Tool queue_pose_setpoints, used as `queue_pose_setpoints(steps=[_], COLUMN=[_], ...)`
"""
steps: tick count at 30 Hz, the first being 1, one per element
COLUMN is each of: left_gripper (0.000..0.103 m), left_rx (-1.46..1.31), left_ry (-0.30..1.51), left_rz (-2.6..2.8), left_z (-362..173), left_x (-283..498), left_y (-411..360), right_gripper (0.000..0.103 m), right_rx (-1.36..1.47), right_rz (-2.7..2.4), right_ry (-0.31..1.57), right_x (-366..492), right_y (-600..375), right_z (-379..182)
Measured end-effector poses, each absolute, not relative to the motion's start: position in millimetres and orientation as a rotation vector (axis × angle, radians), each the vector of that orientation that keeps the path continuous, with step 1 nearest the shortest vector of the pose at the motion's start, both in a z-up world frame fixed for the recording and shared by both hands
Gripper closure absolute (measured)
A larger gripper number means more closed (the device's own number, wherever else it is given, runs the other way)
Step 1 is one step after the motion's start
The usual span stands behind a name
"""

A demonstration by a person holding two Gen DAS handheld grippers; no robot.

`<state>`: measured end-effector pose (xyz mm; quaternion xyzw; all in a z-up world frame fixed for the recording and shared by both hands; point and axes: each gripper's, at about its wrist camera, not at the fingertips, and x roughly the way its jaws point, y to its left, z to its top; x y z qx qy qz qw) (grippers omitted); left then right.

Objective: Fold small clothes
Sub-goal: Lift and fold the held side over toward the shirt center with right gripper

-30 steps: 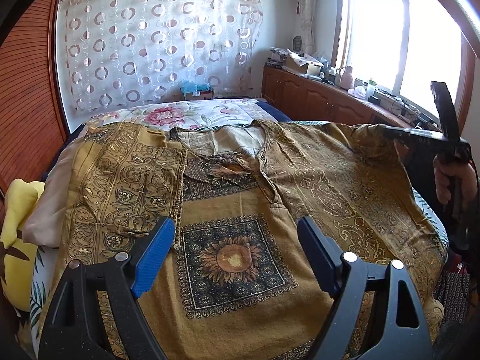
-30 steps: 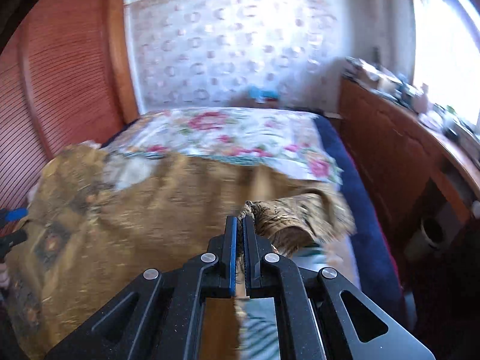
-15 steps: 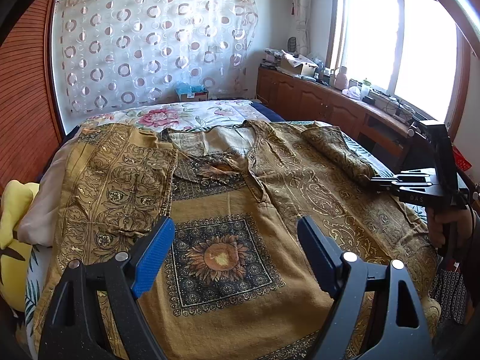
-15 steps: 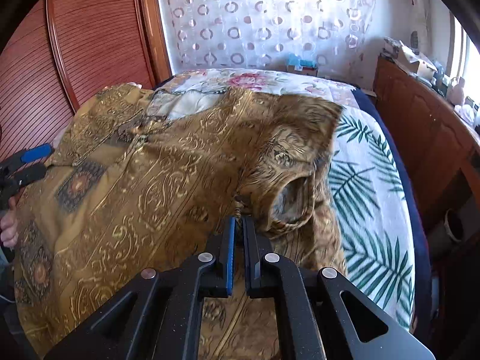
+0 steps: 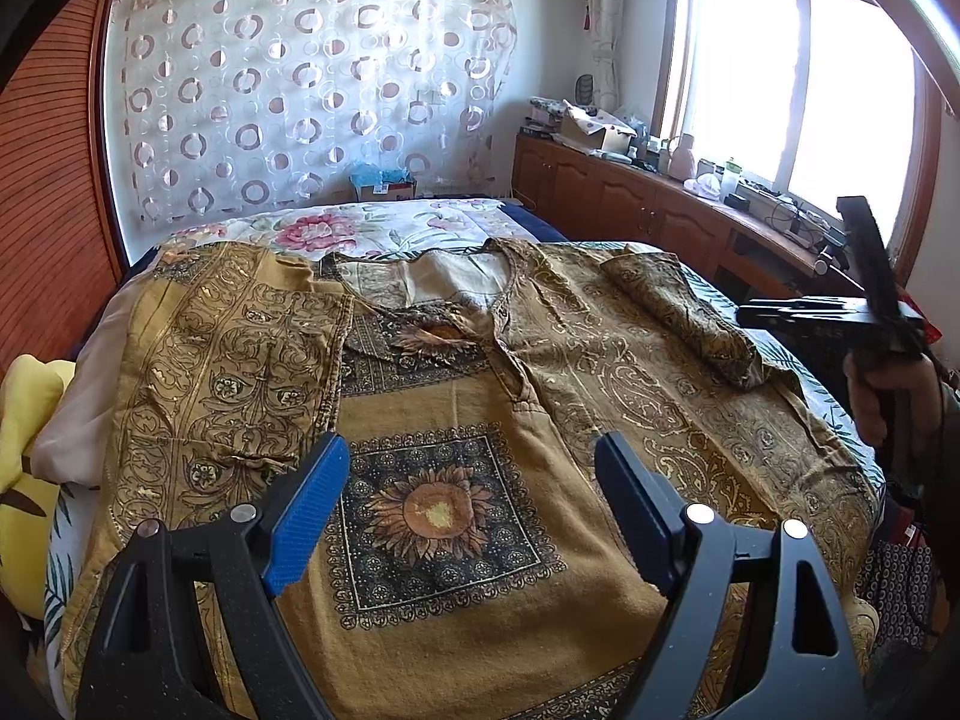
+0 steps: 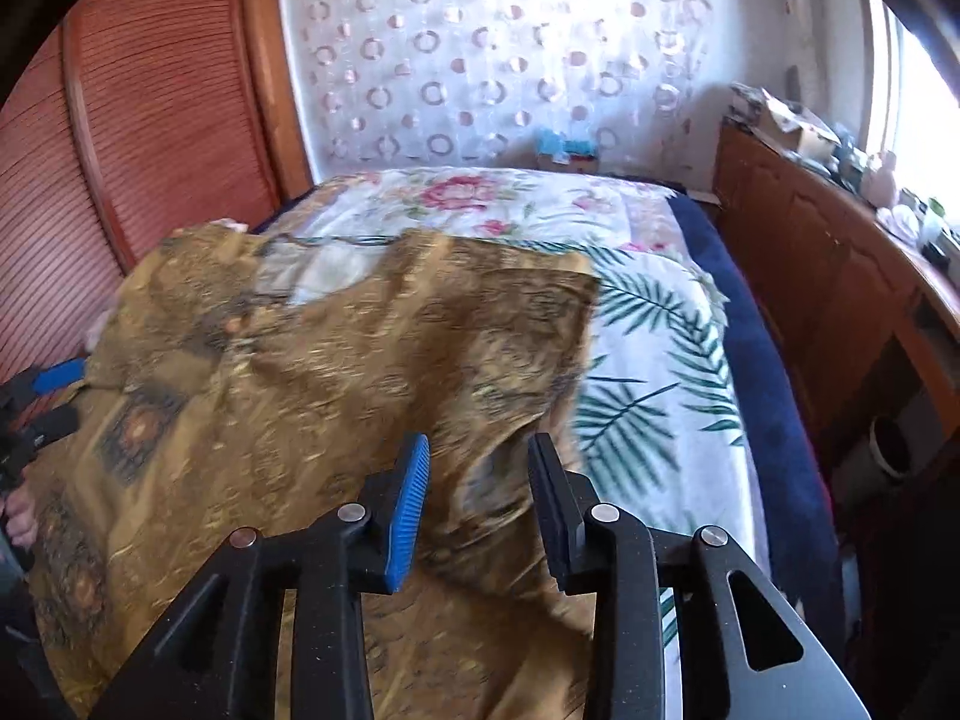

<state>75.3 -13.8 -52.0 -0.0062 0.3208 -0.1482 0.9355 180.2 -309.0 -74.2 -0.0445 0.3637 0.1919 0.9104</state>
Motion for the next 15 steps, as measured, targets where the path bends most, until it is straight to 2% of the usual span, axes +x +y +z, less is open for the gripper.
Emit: queue_pose_setpoints(steps=[7,9,11,15], left_gripper=[0.018,0.018,0.018,0.018], left_rx=[-0.018,-0.019,-0.023,-0.019], left_ry=[0.658,0.659,0.661,0.664], left_rz=[-0.303,-0.301,-0.301,-0.304], left_z=[-53.0,-53.5,-54.4,-54.8], left_x=[75.5,76.0,76.2,75.8], left_y=[-13.1,-13.0,-12.9,-13.9], right_gripper=[0.068,0.073,0.073,0.086], right_rx=[-0.051,-0.055,-0.067,-0.094], right_rz=[0.403,0.415,0.415,0.403], right_ry=[0.839,0.834,0.834,0.814], right_x=[206.5,204.6,204.0,204.5], right_y=[-299.0,-293.3,-290.3,-289.6], right_z=[-95.3,-94.8,-93.5,-87.4])
